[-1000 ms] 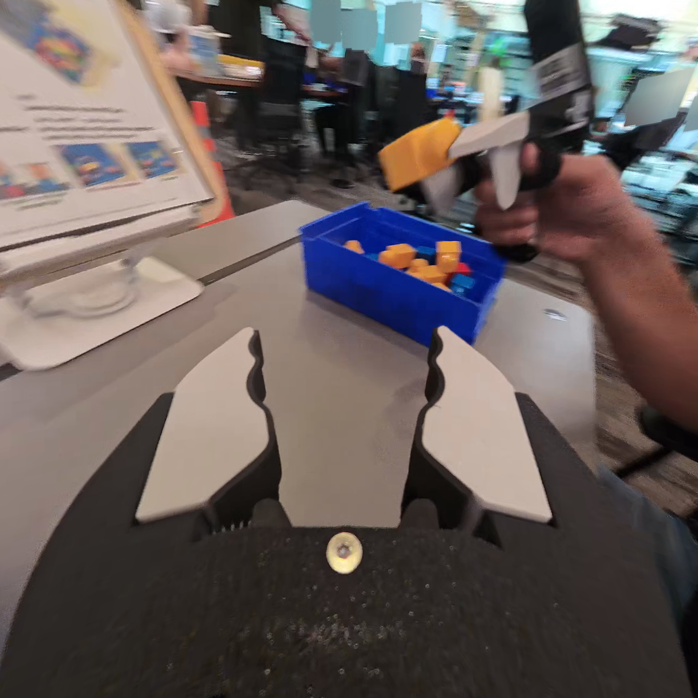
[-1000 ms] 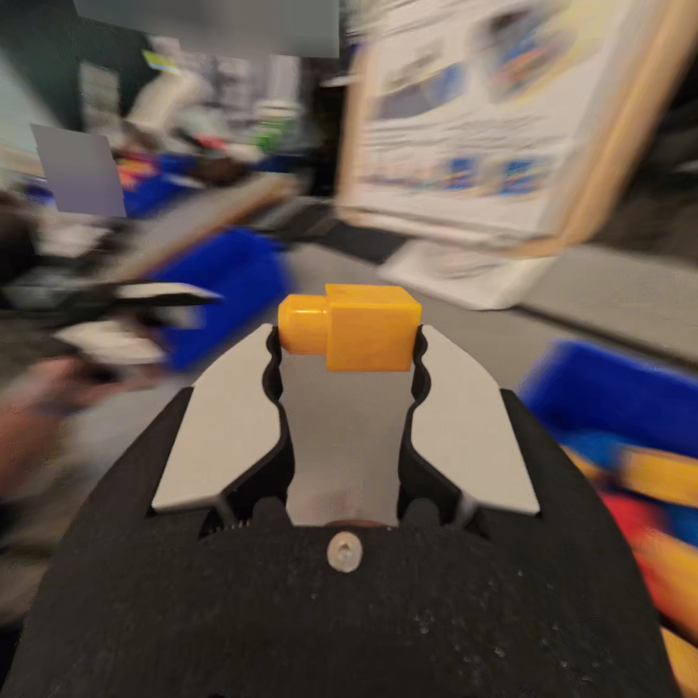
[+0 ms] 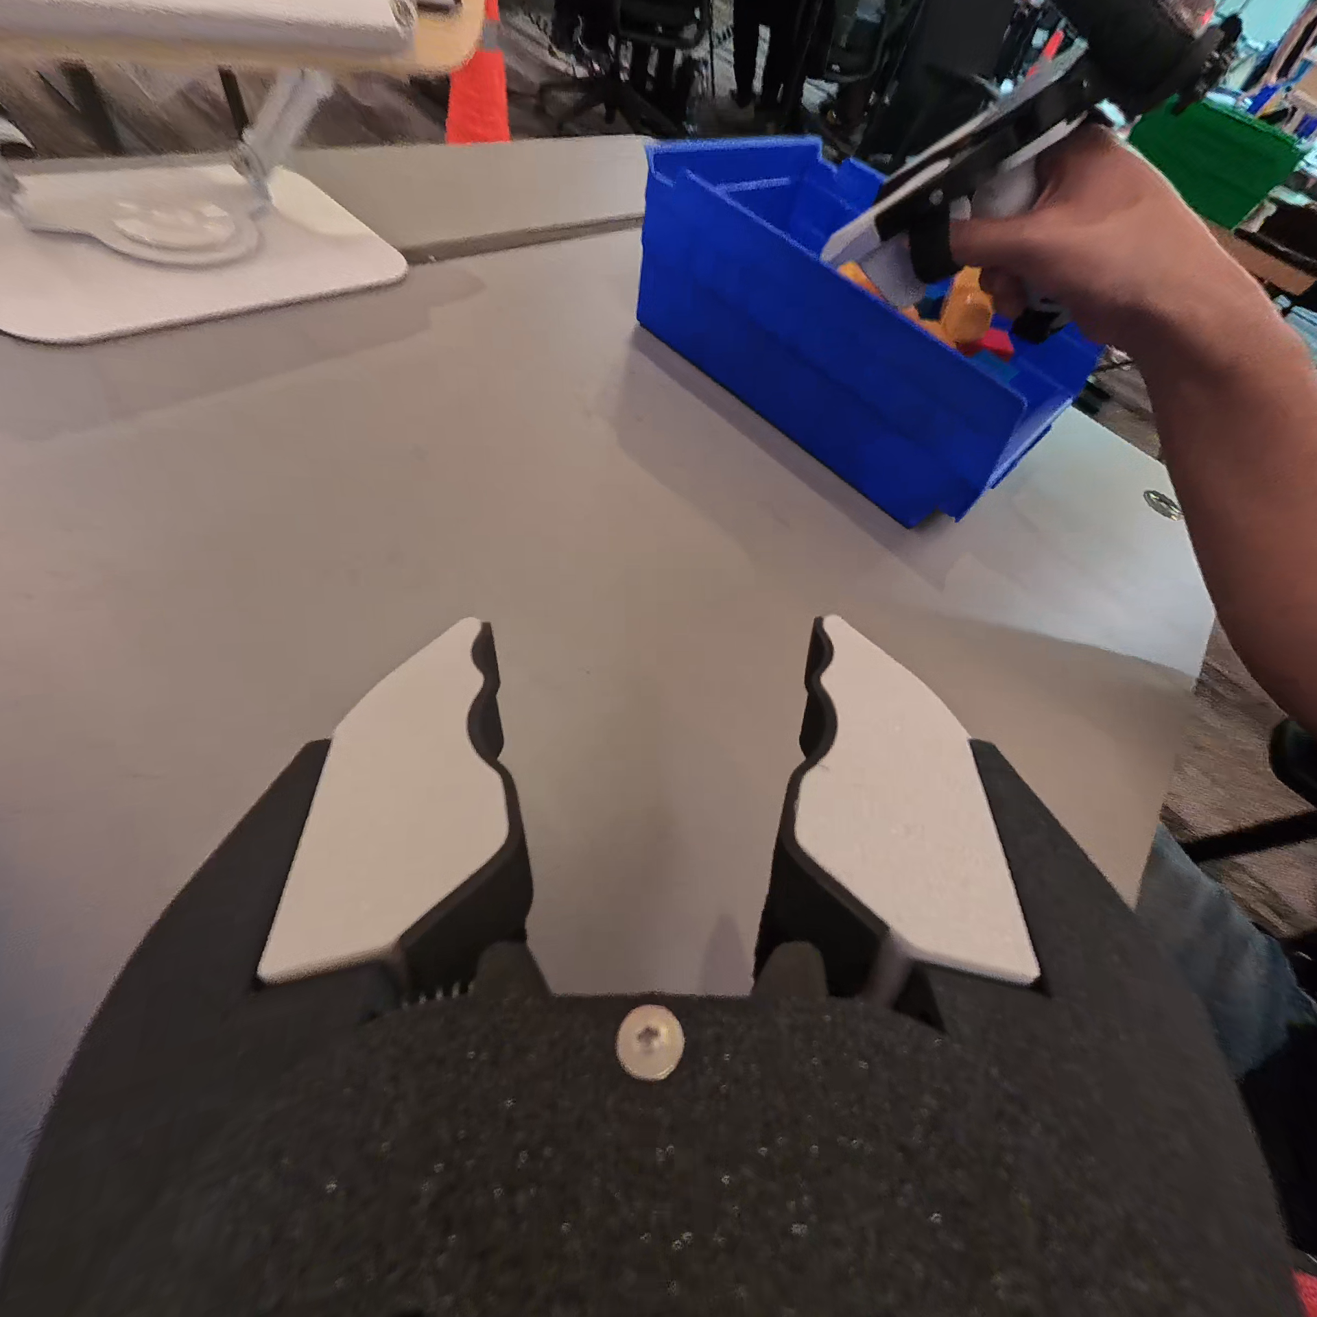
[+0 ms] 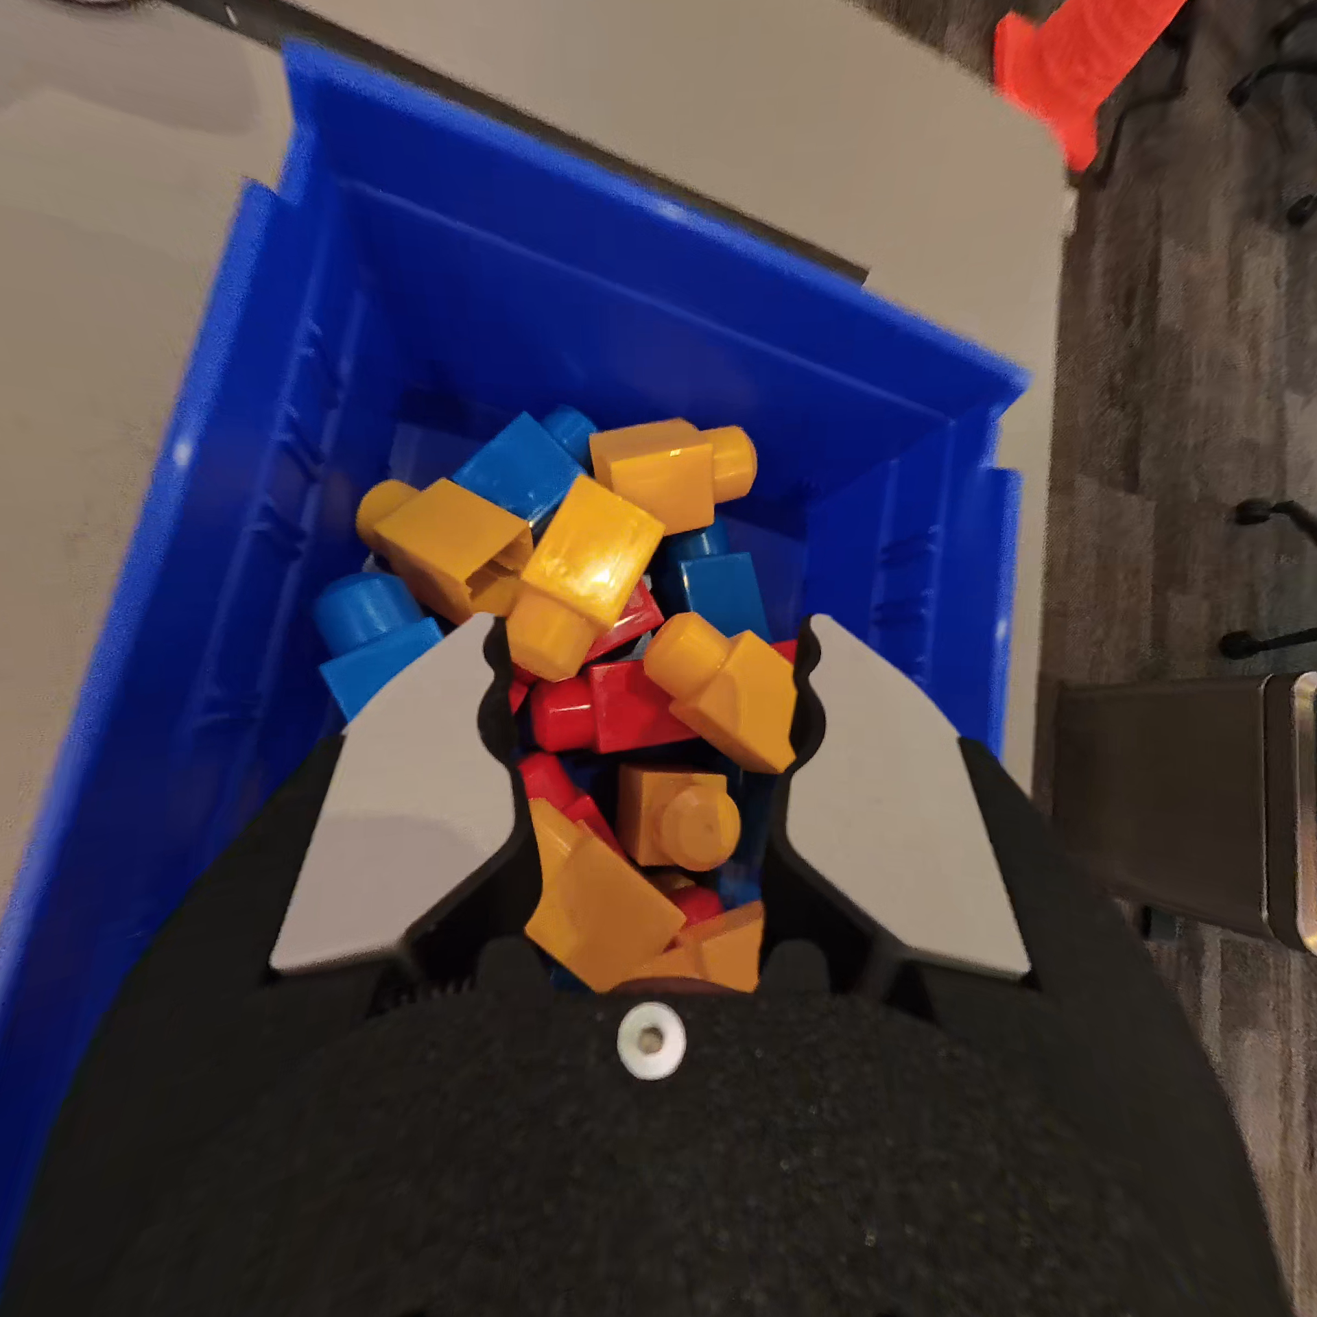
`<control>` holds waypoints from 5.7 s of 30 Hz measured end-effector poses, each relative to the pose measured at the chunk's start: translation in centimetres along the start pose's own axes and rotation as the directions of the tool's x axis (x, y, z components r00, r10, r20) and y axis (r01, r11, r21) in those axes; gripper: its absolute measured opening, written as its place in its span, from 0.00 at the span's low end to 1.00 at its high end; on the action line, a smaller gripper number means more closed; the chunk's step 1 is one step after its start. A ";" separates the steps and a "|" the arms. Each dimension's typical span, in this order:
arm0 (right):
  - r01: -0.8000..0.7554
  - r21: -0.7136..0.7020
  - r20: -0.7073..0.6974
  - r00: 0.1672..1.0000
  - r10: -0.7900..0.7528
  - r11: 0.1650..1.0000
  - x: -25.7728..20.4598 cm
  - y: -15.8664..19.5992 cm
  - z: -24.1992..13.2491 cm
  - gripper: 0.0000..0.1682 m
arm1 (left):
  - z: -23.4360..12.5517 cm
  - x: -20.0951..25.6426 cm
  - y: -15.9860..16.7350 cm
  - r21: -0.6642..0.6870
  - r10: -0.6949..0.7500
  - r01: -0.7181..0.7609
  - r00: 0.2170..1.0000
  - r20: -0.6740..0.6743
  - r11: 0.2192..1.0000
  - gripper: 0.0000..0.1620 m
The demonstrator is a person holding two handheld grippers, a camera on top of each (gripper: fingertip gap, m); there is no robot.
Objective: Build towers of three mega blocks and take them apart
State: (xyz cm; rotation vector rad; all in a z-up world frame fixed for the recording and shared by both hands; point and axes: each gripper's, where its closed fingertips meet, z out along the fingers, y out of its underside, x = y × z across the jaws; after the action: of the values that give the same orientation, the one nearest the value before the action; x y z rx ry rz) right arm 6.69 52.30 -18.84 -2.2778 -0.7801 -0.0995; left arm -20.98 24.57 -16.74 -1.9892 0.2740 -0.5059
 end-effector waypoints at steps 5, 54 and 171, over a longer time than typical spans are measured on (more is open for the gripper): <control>0.026 0.285 -0.047 0.999 -0.013 0.958 0.6 -4.5 -8.8 0.45 | -4.3 -1.5 -4.0 0.130 0.082 -0.106 0.981 0.173 0.986 0.48; -0.242 0.529 0.017 0.961 0.275 0.813 1.2 16.9 -14.0 0.41 | 4.6 12.7 2.1 0.016 0.096 -0.100 0.981 0.168 0.995 0.53; -0.323 0.407 0.244 0.940 0.239 0.854 5.5 13.5 -9.3 0.04 | 20.4 16.0 -2.3 -0.047 0.063 -0.047 0.884 0.463 0.998 0.06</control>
State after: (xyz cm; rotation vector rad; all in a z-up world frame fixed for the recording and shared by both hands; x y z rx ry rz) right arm 20.18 41.42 -18.62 -1.9480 -0.4852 0.3977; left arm 2.55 35.37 -19.00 -2.0611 0.0377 0.0238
